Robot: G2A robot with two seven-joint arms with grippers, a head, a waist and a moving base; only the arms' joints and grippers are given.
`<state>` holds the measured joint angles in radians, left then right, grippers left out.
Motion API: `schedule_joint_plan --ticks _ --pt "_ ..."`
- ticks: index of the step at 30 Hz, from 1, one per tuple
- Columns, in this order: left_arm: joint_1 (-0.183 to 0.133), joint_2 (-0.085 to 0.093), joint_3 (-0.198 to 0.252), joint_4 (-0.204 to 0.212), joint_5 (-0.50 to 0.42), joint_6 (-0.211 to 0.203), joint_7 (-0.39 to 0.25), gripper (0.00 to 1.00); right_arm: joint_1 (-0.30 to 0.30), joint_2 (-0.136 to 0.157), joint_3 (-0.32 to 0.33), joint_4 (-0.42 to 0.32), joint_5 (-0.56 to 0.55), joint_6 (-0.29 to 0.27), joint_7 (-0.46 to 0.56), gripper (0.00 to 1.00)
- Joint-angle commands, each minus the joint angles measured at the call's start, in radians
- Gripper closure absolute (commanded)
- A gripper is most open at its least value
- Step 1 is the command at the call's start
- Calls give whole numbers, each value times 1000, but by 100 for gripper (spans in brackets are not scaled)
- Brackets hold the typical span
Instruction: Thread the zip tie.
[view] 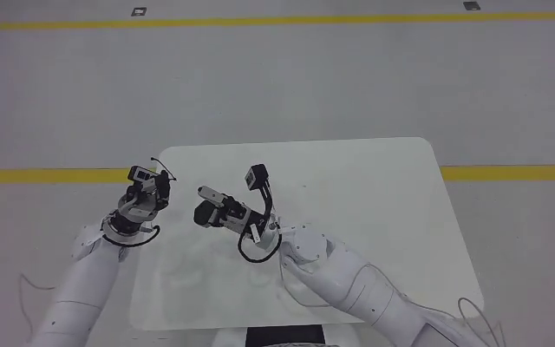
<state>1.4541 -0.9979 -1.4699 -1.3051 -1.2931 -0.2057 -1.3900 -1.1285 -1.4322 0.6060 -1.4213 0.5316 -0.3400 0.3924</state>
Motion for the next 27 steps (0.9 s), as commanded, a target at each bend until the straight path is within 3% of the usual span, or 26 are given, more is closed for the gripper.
schedule_joint_plan --ticks 1,10,17,27 --pt "0 0 0 0 0 0 0 100 0 0 0 0 0 0 0 0" --pt "0 0 0 0 0 0 0 100 -5 0 1 -2 1 2 -4 0" --pt "0 0 0 0 0 0 0 100 -31 -6 37 10 84 0 71 0" --pt "0 0 0 0 0 0 0 100 -20 -40 40 83 237 0 194 0"
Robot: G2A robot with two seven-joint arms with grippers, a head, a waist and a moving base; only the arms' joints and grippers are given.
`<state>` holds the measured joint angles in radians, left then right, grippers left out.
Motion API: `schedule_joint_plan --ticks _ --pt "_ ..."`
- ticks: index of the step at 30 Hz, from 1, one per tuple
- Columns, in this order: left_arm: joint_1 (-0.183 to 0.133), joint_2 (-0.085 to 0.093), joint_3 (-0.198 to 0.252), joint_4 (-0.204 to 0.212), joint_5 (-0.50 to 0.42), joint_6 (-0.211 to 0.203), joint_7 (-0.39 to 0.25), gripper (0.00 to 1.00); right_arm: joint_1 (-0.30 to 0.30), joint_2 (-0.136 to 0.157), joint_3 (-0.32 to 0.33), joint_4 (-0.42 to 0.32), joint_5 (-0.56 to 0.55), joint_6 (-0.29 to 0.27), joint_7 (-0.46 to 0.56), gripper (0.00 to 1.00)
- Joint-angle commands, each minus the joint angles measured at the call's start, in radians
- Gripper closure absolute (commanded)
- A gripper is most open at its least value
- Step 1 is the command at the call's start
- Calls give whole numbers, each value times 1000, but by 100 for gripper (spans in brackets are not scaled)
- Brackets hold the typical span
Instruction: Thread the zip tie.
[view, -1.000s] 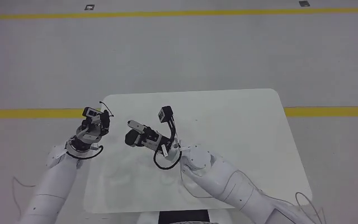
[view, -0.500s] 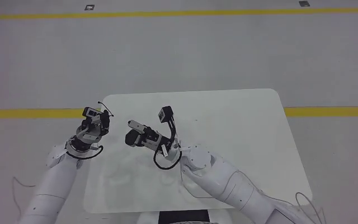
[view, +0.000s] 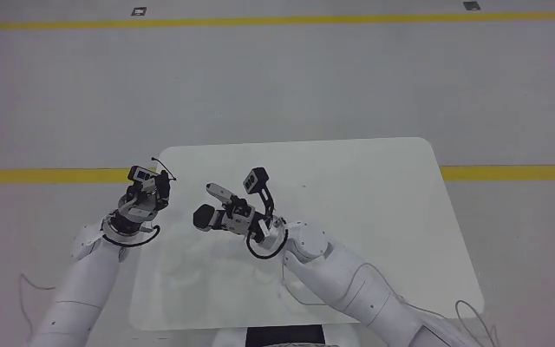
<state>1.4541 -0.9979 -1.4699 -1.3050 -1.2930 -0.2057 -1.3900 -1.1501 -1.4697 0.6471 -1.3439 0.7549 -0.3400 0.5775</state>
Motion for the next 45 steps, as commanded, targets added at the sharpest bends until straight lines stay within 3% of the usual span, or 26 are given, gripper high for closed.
schedule_joint_plan --ticks 1,11,14,20,25,27,39,45 --pt "0 0 0 0 0 0 0 100 2 -7 -3 14 40 4 26 0" --pt "0 0 0 0 0 0 0 100 0 -13 -2 14 73 9 41 0" --pt "6 -4 5 -19 -11 26 39 100 -8 -19 4 9 80 0 31 0" --pt "13 -10 2 -20 -57 69 35 100 -18 -44 41 6 66 0 19 0" --pt "13 -18 16 -17 -87 96 28 100 -12 -69 49 34 73 0 70 0" --pt "10 -19 19 -13 -64 81 19 100 -12 -69 49 34 73 0 70 0" --pt "10 -19 19 -13 -64 81 19 100 -12 -69 49 34 73 0 70 0" --pt "25 -25 25 -49 -85 131 55 100 -12 -69 49 34 73 0 70 0"
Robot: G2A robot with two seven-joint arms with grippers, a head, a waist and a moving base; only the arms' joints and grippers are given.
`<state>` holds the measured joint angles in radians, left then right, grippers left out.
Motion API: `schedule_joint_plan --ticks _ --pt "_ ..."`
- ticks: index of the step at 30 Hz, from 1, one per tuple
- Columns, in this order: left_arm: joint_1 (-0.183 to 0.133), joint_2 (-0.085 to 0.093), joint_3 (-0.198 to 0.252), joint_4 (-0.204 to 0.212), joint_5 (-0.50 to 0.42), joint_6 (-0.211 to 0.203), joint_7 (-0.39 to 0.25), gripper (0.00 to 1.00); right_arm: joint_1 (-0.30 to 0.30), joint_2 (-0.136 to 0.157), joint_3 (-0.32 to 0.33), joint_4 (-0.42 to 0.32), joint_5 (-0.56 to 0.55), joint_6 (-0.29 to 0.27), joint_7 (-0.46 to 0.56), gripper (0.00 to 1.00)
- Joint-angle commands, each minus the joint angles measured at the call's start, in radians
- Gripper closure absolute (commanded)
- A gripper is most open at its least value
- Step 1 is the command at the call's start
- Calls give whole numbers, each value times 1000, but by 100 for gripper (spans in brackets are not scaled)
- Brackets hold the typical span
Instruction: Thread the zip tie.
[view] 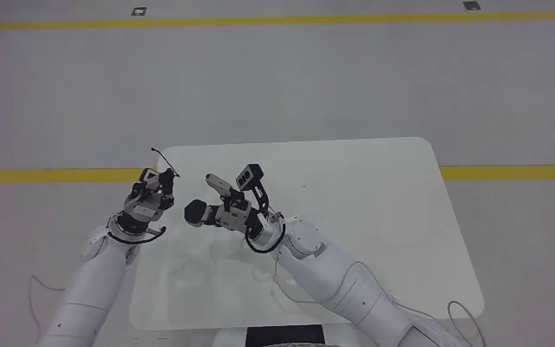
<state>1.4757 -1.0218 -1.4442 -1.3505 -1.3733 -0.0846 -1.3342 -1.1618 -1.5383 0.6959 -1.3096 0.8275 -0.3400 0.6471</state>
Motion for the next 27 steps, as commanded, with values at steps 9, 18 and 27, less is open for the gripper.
schedule_joint_plan --ticks 9,18,27 --pt "10 -4 -7 -11 -7 38 0 100 0 0 0 0 0 0 0 0" --pt "10 -4 -7 -11 -7 38 0 100 0 0 0 0 0 0 0 0" --pt "10 -4 -7 -11 -7 38 0 100 -3 0 1 -4 -3 2 -7 0"
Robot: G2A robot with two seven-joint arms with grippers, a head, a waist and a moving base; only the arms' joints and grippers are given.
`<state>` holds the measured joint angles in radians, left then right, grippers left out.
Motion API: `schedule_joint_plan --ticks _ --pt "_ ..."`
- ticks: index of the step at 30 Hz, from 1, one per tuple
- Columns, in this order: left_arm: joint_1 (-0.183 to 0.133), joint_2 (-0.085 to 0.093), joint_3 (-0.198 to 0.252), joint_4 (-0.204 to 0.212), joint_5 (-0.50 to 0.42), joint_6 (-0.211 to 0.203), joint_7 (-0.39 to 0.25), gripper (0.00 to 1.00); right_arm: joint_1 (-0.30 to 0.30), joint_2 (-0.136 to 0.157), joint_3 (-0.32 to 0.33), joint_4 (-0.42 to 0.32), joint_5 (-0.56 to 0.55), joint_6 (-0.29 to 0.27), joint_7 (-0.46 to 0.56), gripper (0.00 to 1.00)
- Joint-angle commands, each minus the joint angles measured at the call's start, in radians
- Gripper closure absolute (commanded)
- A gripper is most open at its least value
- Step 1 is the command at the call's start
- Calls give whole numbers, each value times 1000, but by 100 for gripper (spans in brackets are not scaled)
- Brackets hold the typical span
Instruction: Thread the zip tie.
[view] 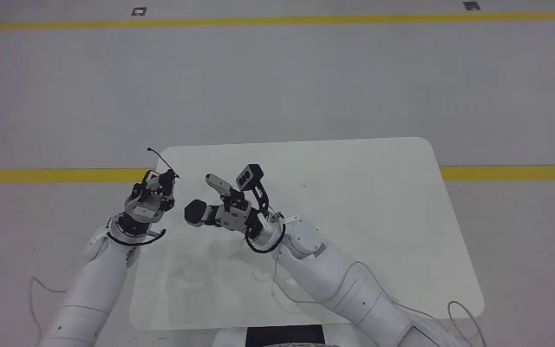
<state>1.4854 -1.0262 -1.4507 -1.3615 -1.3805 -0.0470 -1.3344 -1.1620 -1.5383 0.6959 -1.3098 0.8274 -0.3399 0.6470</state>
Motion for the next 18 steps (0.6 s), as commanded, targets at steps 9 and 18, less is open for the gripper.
schedule_joint_plan --ticks 9,18 --pt "0 0 0 0 0 0 0 100 -17 -2 22 -33 -41 16 -41 0" --pt "0 0 0 0 0 0 0 100 9 -22 20 7 -19 0 -28 51"
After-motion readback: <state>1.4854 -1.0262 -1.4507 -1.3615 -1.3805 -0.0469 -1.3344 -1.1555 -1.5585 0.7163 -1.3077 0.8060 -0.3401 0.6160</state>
